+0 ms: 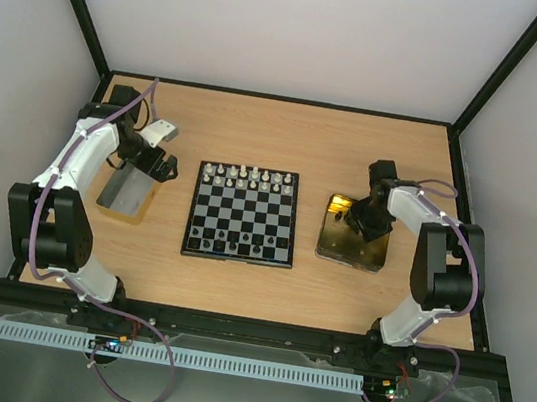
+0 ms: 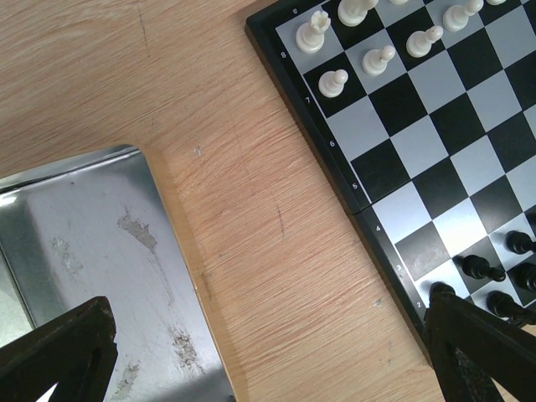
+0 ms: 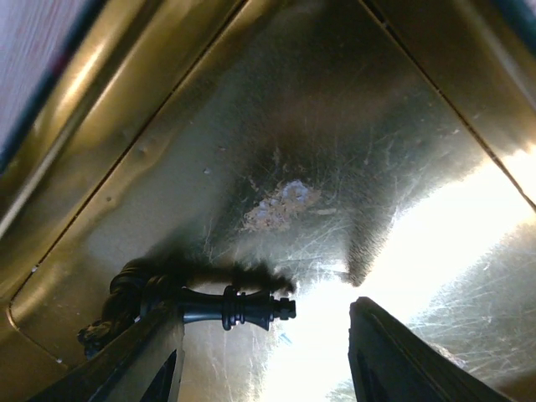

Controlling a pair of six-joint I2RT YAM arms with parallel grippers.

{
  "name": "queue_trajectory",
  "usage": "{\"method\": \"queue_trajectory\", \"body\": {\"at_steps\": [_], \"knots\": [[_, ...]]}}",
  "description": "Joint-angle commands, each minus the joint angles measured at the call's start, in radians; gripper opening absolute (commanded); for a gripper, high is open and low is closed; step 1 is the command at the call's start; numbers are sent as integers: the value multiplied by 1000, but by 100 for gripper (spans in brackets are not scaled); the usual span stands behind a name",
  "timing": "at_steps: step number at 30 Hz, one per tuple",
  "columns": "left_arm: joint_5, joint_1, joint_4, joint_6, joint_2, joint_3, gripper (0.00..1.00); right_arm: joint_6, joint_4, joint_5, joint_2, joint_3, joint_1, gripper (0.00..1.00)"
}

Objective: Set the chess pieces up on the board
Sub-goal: Pick up the chess piece from the storage box.

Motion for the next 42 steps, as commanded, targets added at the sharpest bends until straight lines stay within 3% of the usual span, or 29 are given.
{"method": "queue_trajectory", "body": {"at_steps": [1, 26, 42], "knots": [[5, 6, -13, -5, -15, -8, 100, -11, -23, 15, 19, 35, -4, 53], [-17, 6, -21, 11, -23, -25, 100, -6, 10, -11, 79, 54, -4, 53], [-8, 7, -11, 10, -13, -32, 100, -64, -132, 37, -112, -9, -5, 50]]}}
